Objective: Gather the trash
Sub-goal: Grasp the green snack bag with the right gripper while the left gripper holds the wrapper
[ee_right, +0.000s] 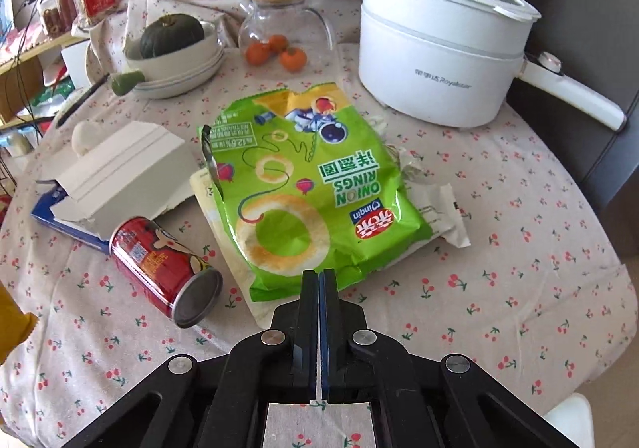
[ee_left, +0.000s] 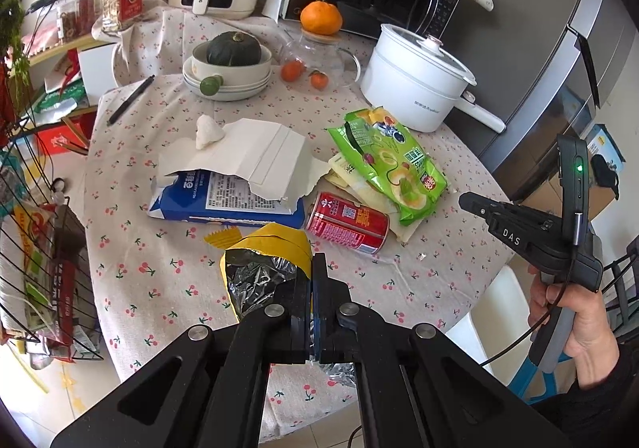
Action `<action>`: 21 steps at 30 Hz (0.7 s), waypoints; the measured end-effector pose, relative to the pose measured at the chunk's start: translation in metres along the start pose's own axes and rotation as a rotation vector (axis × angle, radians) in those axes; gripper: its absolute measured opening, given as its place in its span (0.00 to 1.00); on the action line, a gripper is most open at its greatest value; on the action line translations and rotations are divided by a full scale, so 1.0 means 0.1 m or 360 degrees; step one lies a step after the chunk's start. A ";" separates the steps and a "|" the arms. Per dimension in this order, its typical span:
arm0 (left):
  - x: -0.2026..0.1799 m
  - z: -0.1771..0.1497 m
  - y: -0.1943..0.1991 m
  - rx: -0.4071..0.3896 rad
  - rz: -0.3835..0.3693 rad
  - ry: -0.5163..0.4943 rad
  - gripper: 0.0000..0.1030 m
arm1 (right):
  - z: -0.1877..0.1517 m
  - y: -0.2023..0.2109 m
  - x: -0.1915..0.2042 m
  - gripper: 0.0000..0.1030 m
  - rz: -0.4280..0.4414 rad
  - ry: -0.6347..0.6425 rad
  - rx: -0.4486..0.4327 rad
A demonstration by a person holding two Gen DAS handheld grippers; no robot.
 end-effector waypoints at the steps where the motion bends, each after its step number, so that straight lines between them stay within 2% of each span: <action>1: 0.01 0.01 0.01 -0.0005 -0.0004 0.0011 0.00 | 0.03 -0.01 0.03 0.05 0.0046 -0.0013 0.0005; 2: 0.01 0.02 0.01 -0.0011 -0.0005 0.0021 0.00 | 0.07 -0.03 0.05 0.11 0.0065 -0.0022 0.0020; 3: 0.02 0.04 0.02 -0.0019 -0.0006 0.0031 0.00 | 0.12 -0.06 0.08 0.34 0.0067 -0.0025 0.0028; 4: 0.03 0.05 0.03 -0.0026 -0.0009 0.0043 0.00 | 0.18 -0.09 0.12 0.64 0.0068 -0.0024 0.0022; 5: 0.04 0.07 0.03 -0.0032 -0.0013 0.0055 0.00 | 0.24 -0.11 0.16 0.73 0.0063 -0.0012 -0.0003; 6: 0.05 0.08 0.04 -0.0037 -0.0016 0.0065 0.00 | 0.31 -0.16 0.22 0.74 0.0050 0.0020 -0.0015; 14: 0.19 0.17 0.01 -0.0052 0.0014 0.0123 0.00 | 0.61 -0.87 0.54 0.74 -0.0003 0.0167 0.0105; 17: 0.23 0.18 -0.02 -0.0046 0.0018 0.0146 0.00 | 0.61 -1.12 0.49 0.67 -0.0060 0.0159 0.0155; 19: 0.24 0.19 -0.03 -0.0048 0.0022 0.0149 0.00 | 0.59 -1.24 0.43 0.46 -0.0057 0.0107 0.0180; 20: 0.24 0.19 -0.03 -0.0049 0.0023 0.0150 0.00 | 0.57 -1.27 0.40 0.39 -0.0028 0.0077 0.0191; 21: 0.24 0.19 -0.02 -0.0050 0.0023 0.0151 0.00 | 0.55 -1.31 0.38 0.24 -0.0005 0.0050 0.0204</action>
Point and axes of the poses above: each gripper's, at about its wrist camera, not at the fingertips, and y roughly against the way its jaws point, x to its left, z to its top, the point moved 5 cm from there along -y, roughly the way its jaws point, and after that the axes turned 8 degrees about y, right-handed, at the moved point
